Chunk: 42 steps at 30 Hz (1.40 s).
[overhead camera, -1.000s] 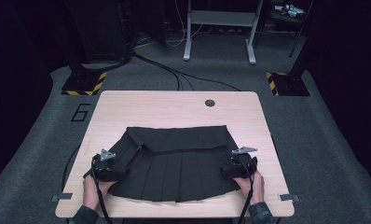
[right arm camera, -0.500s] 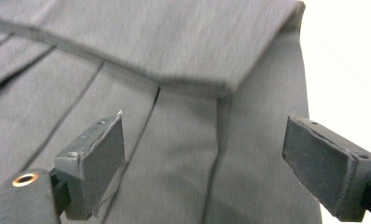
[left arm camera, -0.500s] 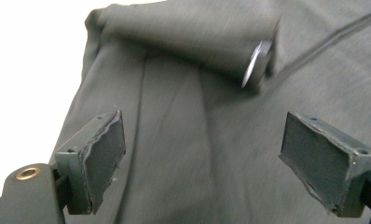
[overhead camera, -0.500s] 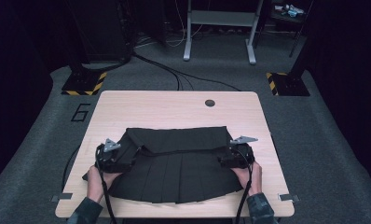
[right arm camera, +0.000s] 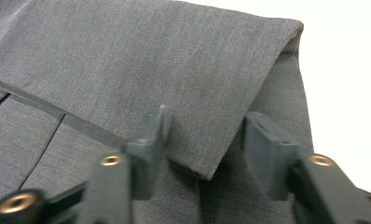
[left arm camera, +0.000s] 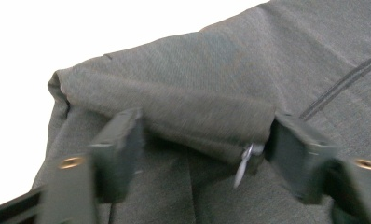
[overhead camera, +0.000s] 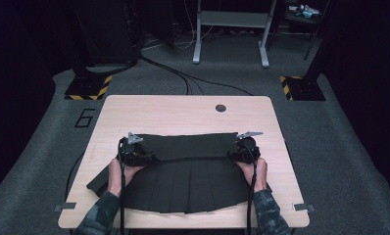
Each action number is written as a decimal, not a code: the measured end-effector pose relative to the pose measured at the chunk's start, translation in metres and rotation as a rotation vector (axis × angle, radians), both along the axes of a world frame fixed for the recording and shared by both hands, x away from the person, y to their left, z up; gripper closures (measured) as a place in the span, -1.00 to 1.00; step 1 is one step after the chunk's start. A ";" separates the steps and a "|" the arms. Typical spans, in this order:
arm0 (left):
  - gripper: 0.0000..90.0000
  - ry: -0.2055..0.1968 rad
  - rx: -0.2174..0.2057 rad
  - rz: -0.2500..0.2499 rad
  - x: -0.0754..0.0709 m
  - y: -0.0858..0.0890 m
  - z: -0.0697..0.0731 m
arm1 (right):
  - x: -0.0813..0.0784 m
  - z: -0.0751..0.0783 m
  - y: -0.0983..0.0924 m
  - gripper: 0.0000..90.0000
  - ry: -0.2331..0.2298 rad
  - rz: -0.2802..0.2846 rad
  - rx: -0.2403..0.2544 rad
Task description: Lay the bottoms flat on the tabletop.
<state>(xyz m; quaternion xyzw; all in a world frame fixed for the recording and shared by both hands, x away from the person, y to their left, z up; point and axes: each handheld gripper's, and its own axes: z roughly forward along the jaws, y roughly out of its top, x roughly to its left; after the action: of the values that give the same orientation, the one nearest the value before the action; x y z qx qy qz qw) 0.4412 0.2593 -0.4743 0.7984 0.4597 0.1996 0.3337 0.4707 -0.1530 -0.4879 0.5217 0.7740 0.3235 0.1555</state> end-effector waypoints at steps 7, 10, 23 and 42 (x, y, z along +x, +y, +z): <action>0.65 0.012 -0.020 0.007 -0.003 0.011 -0.011 | -0.002 -0.001 -0.002 0.70 -0.020 0.006 -0.015; 0.77 0.014 -0.055 0.014 -0.003 0.015 -0.014 | -0.004 0.000 -0.001 0.82 -0.035 0.012 -0.021; 0.81 -0.022 -0.088 0.018 0.004 0.020 0.001 | -0.008 0.022 0.002 0.86 -0.096 0.027 -0.026; 0.82 -0.027 -0.096 0.014 0.024 0.023 0.022 | 0.011 0.045 0.002 0.87 -0.121 0.029 -0.024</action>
<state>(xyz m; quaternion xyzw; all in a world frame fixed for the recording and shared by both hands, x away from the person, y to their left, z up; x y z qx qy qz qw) 0.4657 0.2818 -0.4520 0.7754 0.4698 0.1903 0.3766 0.4816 -0.1507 -0.4426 0.4879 0.7745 0.3474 0.2036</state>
